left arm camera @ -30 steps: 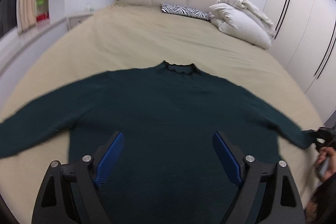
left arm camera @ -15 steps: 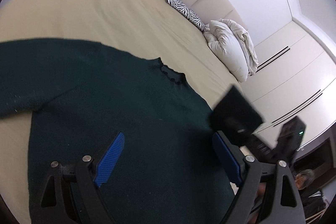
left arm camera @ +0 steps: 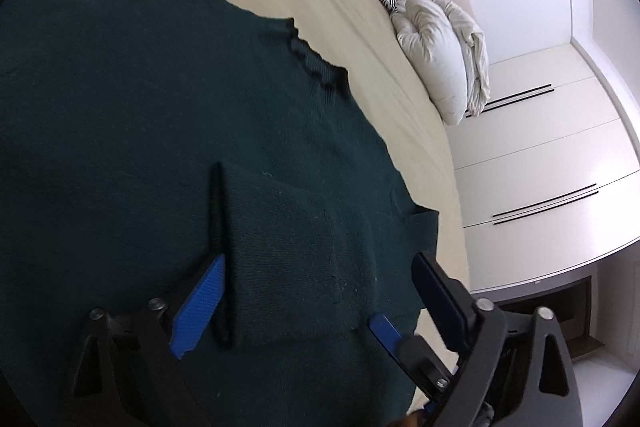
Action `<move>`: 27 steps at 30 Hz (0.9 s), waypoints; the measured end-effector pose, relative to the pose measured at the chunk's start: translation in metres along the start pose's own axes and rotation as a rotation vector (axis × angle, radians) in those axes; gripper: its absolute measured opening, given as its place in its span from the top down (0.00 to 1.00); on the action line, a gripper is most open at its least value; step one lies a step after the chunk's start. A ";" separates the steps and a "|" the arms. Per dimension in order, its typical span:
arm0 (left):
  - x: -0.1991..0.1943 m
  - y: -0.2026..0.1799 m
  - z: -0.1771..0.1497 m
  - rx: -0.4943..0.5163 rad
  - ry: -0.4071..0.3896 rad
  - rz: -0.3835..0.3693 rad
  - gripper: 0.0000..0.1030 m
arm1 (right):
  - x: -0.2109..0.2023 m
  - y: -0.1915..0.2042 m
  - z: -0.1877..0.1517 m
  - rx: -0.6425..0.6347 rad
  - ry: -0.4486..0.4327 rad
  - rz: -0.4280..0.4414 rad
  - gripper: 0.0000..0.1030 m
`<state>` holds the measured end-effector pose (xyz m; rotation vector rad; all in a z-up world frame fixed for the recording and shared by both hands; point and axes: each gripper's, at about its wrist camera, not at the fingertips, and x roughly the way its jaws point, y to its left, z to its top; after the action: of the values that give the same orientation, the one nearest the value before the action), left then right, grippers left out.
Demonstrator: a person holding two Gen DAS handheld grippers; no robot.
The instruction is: Fold small clothes
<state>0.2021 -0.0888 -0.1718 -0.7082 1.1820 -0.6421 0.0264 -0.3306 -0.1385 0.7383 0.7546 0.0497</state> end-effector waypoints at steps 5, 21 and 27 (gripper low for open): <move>0.014 -0.006 0.002 0.051 0.037 0.120 0.87 | -0.044 -0.062 -0.020 0.231 -0.057 0.099 0.33; -0.064 -0.023 0.034 0.212 -0.196 0.198 0.84 | -0.043 -0.136 -0.038 0.660 -0.178 0.131 0.34; -0.019 -0.006 0.003 0.201 -0.053 0.219 0.25 | -0.049 -0.136 -0.053 0.626 -0.171 0.140 0.34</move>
<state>0.2002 -0.0774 -0.1553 -0.4164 1.1097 -0.5454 -0.0724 -0.4159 -0.2195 1.3729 0.5515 -0.1284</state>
